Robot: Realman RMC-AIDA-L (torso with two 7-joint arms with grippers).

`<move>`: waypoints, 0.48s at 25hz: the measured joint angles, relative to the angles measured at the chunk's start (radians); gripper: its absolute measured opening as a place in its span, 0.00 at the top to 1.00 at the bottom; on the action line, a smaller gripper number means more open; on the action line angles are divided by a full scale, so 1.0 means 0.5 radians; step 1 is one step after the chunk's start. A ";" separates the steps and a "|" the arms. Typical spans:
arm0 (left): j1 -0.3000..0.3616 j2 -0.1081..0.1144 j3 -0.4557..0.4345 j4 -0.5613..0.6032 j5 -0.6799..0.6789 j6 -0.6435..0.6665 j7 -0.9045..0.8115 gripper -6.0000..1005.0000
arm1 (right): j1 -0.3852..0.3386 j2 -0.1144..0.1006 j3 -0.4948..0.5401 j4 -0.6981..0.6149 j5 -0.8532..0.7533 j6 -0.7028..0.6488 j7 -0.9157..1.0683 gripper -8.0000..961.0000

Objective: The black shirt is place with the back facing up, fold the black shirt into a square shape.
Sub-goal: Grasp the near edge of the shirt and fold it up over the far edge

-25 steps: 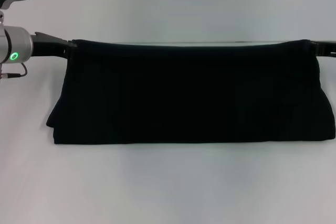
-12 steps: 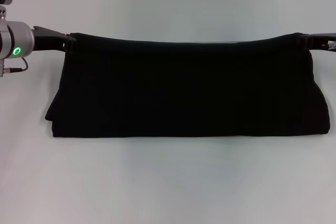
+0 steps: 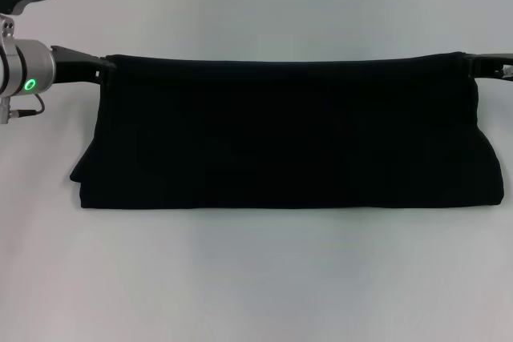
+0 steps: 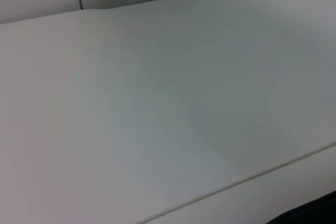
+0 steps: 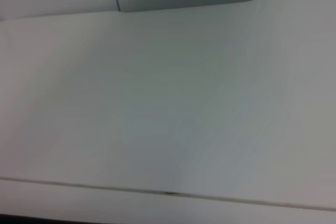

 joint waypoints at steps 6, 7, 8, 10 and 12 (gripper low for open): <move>-0.007 -0.001 0.000 0.005 0.000 -0.007 -0.001 0.95 | -0.001 -0.004 -0.003 0.003 0.021 0.005 0.000 0.98; -0.009 -0.001 0.000 0.007 0.000 -0.007 -0.002 0.94 | -0.001 -0.006 -0.003 0.003 0.021 0.002 0.000 0.98; -0.014 -0.001 0.000 0.009 0.000 -0.007 -0.002 0.94 | 0.000 -0.009 -0.003 0.003 0.021 -0.003 0.000 0.98; -0.023 -0.001 0.000 0.018 0.000 -0.004 -0.005 0.94 | 0.007 -0.011 -0.003 -0.005 0.021 -0.010 0.003 0.98; -0.032 0.000 0.000 0.029 0.000 0.002 -0.011 0.94 | 0.014 -0.015 -0.006 -0.016 0.021 -0.022 0.007 0.98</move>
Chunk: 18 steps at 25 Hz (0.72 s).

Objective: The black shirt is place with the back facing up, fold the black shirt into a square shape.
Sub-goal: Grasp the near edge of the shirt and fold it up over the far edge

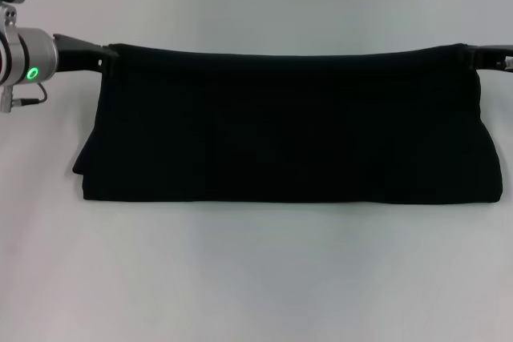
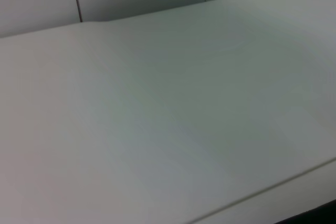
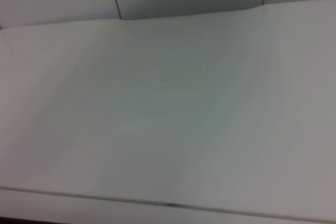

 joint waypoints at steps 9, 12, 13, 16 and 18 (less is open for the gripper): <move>-0.022 0.002 0.003 0.017 0.000 0.011 -0.007 0.94 | 0.019 -0.023 -0.013 -0.001 0.000 -0.010 0.016 0.98; -0.023 0.000 0.003 0.009 0.000 0.004 -0.002 0.94 | 0.019 -0.023 -0.013 0.011 0.000 0.011 0.013 0.98; -0.023 0.000 0.004 0.007 0.000 0.003 0.000 0.94 | 0.019 -0.023 -0.013 0.012 0.000 0.017 0.011 0.98; -0.025 -0.002 0.011 0.005 0.006 0.003 0.004 0.94 | 0.018 -0.014 -0.013 0.014 0.000 0.023 0.008 0.98; -0.026 -0.008 0.043 0.004 0.012 -0.005 0.003 0.94 | 0.019 -0.004 -0.011 0.015 0.000 0.029 0.008 0.98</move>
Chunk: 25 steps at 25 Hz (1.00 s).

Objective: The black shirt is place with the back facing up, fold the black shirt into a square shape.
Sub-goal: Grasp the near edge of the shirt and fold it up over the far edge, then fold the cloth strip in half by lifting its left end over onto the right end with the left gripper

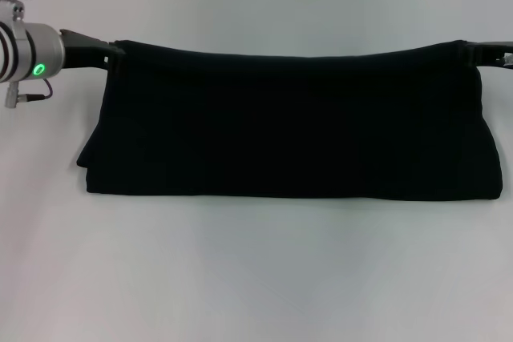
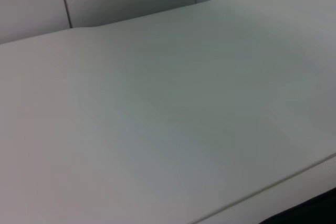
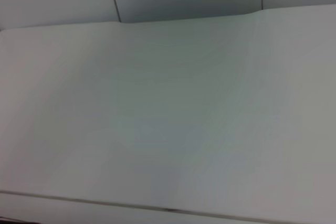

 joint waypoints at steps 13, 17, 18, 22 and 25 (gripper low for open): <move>0.028 -0.094 0.057 0.000 -0.011 -0.337 -0.017 0.80 | -0.032 0.043 -0.013 -0.061 0.000 0.028 0.006 0.82; 0.090 -0.091 0.039 0.107 -0.012 -0.294 -0.203 0.63 | -0.046 0.013 0.002 -0.109 0.002 -0.113 0.047 0.63; 0.121 -0.085 0.038 0.176 -0.012 -0.197 -0.299 0.59 | -0.055 0.003 0.002 -0.128 0.002 -0.200 0.075 0.55; 0.274 -0.077 0.037 0.543 -0.065 0.502 -0.523 0.43 | -0.123 -0.023 0.002 -0.241 0.020 -0.643 0.159 0.35; 0.364 -0.074 0.037 0.724 -0.154 0.974 -0.573 0.33 | -0.198 -0.028 -0.011 -0.330 0.083 -1.023 0.145 0.30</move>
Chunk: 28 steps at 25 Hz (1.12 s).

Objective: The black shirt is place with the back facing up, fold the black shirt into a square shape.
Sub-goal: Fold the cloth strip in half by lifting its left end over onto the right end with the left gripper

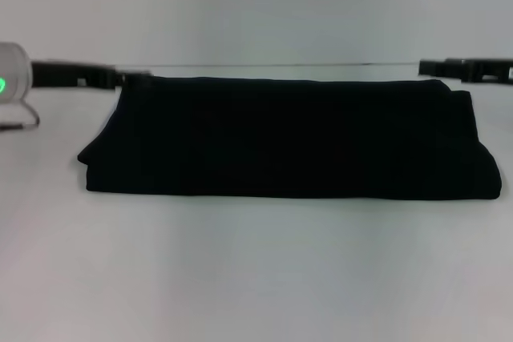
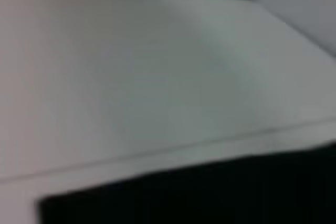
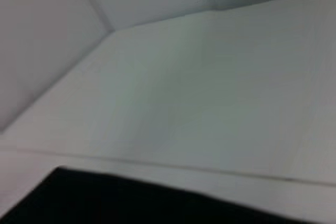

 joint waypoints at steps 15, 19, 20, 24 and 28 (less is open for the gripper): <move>0.134 0.129 -0.300 -0.190 -0.009 0.831 -0.648 0.07 | -0.106 0.015 0.003 -0.035 0.052 -0.390 -0.204 0.30; 0.128 0.134 -0.343 -0.348 0.028 0.734 -0.825 0.07 | -0.086 0.020 -0.001 -0.036 0.052 -0.313 -0.195 0.30; 0.129 0.134 -0.349 -0.384 0.029 0.697 -0.876 0.07 | -0.082 0.021 -0.002 -0.036 0.052 -0.307 -0.193 0.30; 0.136 0.134 -0.392 -0.521 0.029 0.559 -1.016 0.07 | -0.069 0.022 0.001 -0.036 0.052 -0.288 -0.188 0.30; 0.151 0.133 -0.413 -0.570 0.031 0.462 -1.117 0.07 | -0.065 0.021 0.014 -0.036 0.053 -0.265 -0.188 0.30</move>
